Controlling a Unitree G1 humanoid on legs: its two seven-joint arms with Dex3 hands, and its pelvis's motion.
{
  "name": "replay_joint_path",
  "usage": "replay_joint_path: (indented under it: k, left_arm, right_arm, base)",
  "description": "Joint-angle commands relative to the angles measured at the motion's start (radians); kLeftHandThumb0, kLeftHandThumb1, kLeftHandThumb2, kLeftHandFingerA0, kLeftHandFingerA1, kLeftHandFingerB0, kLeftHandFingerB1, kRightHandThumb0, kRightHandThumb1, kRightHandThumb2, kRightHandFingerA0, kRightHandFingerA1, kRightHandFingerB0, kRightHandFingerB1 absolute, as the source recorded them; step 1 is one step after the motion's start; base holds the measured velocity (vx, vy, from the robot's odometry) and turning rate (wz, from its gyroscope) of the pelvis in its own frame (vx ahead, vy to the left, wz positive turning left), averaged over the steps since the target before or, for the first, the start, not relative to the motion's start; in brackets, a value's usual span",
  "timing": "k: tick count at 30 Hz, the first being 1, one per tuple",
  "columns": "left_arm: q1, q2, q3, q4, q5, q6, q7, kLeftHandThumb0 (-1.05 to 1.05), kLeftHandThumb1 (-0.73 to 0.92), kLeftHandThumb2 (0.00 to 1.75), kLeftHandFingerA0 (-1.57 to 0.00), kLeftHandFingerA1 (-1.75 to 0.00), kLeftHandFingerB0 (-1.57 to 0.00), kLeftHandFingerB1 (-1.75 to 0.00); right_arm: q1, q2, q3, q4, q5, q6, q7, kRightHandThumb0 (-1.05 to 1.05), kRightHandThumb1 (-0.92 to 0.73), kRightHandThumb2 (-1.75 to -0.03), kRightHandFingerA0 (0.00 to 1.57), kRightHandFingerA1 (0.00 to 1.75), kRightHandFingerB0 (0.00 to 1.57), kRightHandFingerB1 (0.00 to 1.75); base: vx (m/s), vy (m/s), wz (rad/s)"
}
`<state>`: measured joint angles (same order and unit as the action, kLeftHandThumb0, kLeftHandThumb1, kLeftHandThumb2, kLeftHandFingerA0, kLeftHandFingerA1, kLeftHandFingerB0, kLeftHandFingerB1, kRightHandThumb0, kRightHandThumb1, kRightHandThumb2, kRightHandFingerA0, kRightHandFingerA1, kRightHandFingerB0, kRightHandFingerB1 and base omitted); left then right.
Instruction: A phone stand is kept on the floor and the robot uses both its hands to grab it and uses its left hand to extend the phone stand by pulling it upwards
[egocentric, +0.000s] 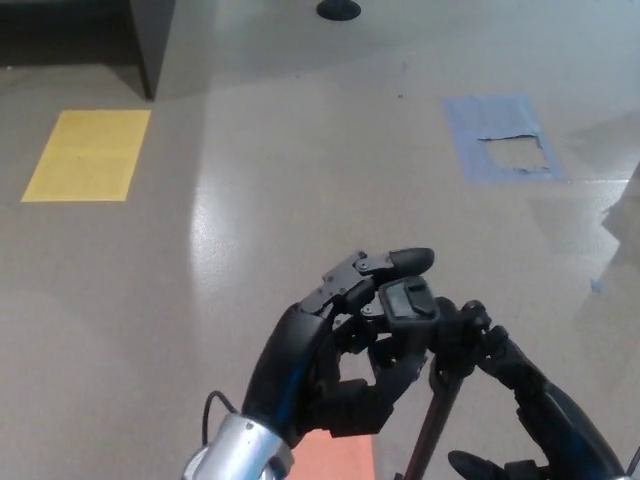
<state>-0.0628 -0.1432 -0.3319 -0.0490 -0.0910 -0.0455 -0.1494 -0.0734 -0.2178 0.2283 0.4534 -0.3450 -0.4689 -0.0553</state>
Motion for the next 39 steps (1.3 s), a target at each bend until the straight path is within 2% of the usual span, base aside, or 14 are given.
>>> replay_joint_path:
  k: [1, 6, 9, 12, 13, 17, 20, 21, 24, 25, 32, 37, 38, 39]
  left_arm:
    - [-0.029, -0.031, -0.022, 0.061, 0.057, 0.121, 0.050, -1.05, 0.61, 0.61, -0.24, -0.96, -0.28, -0.65]
    - [-0.060, -0.055, -0.026, 0.082, 0.079, 0.169, 0.082, -1.05, 0.57, 0.61, -0.21, -1.02, -0.26, -0.69]
    - [-0.075, -0.164, -0.008, 0.080, 0.001, 0.280, 0.135, -1.05, 0.42, 0.55, -0.26, -1.03, -0.28, -0.75]
    - [-0.088, -0.248, 0.013, 0.086, -0.026, 0.336, 0.218, -0.72, 0.16, 0.56, -0.96, -0.59, -1.04, -0.42]
    - [-0.091, -0.254, 0.011, 0.088, -0.026, 0.339, 0.227, -0.78, 0.21, 0.52, -1.12, -0.62, -1.23, -0.55]
    - [-0.097, -0.249, 0.002, 0.086, -0.029, 0.348, 0.242, -0.78, 0.21, 0.52, -1.12, -0.62, -1.23, -0.55]
    - [-0.107, -0.269, -0.030, 0.122, -0.005, 0.317, 0.277, -0.68, 0.17, 0.63, -1.57, -1.09, -1.57, -1.06]
    - [-0.101, -0.288, -0.025, 0.129, -0.031, 0.309, 0.282, -0.69, 0.16, 0.64, -1.57, -1.12, -1.55, -1.11]
    - [-0.099, -0.289, -0.026, 0.135, -0.051, 0.299, 0.292, -0.71, 0.17, 0.64, -1.57, -1.14, -1.54, -1.13]
    - [-0.100, -0.287, -0.019, 0.133, -0.069, 0.304, 0.289, -0.68, 0.15, 0.63, -1.57, -1.13, -1.52, -1.13]
    - [-0.109, -0.280, 0.000, 0.091, -0.139, 0.358, 0.296, -0.65, 0.15, 0.56, -1.57, -1.18, -1.51, -1.06]
    - [-0.109, -0.262, -0.027, 0.079, -0.142, 0.346, 0.292, -0.61, 0.14, 0.63, -1.57, -1.10, -1.50, -1.09]
    - [-0.108, -0.266, -0.036, 0.074, -0.144, 0.347, 0.299, -0.61, 0.14, 0.62, -1.57, -1.09, -1.52, -1.06]
    - [-0.110, -0.263, -0.043, 0.069, -0.140, 0.351, 0.303, -0.63, 0.15, 0.63, -1.57, -1.10, -1.51, -1.07]
  right_arm:
    - [0.019, -0.013, 0.009, -0.007, -0.036, 0.000, -0.014, -1.05, -0.67, -0.62, 0.00, 0.75, 0.00, 0.67]
    - [0.018, -0.011, 0.017, 0.001, -0.044, -0.002, -0.018, -1.05, -0.67, -0.63, 0.00, 0.76, 0.00, 0.69]
    - [0.007, -0.027, 0.031, 0.010, -0.110, 0.018, -0.066, -0.58, -0.11, -0.89, 0.03, 0.64, 0.00, 0.61]
    - [-0.014, -0.061, 0.077, -0.008, -0.233, 0.038, -0.124, -1.05, -0.62, -1.13, 0.27, 0.83, 0.23, 0.78]
    - [-0.020, -0.065, 0.089, -0.003, -0.256, 0.036, -0.144, -0.57, -0.34, -1.05, 0.08, 0.66, 0.00, 0.60]
    - [-0.031, -0.077, 0.112, 0.005, -0.293, 0.037, -0.178, -0.57, -0.34, -1.05, 0.08, 0.66, 0.00, 0.60]
    - [-0.018, -0.021, 0.085, 0.031, -0.186, 0.016, -0.147, -1.03, -0.87, -0.67, 0.59, 1.24, 0.40, 1.16]
    - [-0.021, -0.016, 0.082, 0.041, -0.192, -0.002, -0.176, -0.75, -0.61, -1.21, 1.17, 1.28, 0.11, 0.75]
    - [-0.029, -0.021, 0.085, 0.038, -0.217, 0.013, -0.187, -1.04, -0.76, -1.16, 0.73, 1.15, 0.19, 0.76]
    - [-0.030, -0.032, 0.094, 0.028, -0.249, 0.028, -0.200, -0.93, -0.80, -1.27, 0.00, 0.75, 0.11, 0.67]
    - [-0.034, -0.059, 0.111, 0.025, -0.310, 0.024, -0.249, -1.04, -0.92, -0.86, 0.08, 0.79, 0.14, 0.85]
    - [-0.026, -0.063, 0.116, 0.009, -0.311, 0.057, -0.225, -0.70, -0.52, -1.20, 0.05, 0.73, 0.01, 0.67]
    - [-0.042, -0.061, 0.128, 0.050, -0.339, 0.013, -0.297, -0.98, -0.92, -0.79, 0.55, 1.41, 0.35, 1.14]
    - [-0.041, -0.034, 0.109, 0.075, -0.284, -0.017, -0.293, -0.84, -0.76, -1.34, 1.31, 1.45, 0.89, 1.23]
  base:
    - [0.00, 0.000, 0.00]
    - [0.00, 0.000, 0.00]
    - [0.00, 0.000, 0.00]
    - [0.00, 0.000, 0.00]
    - [0.00, 0.000, 0.00]
    - [0.00, 0.000, 0.00]
    - [0.00, 0.000, 0.00]
    - [0.00, 0.000, 0.00]
    - [0.00, 0.000, 0.00]
    - [0.00, 0.000, 0.00]
    - [0.00, 0.000, 0.00]
    - [0.00, 0.000, 0.00]
    - [0.00, 0.000, 0.00]
    - [0.00, 0.000, 0.00]
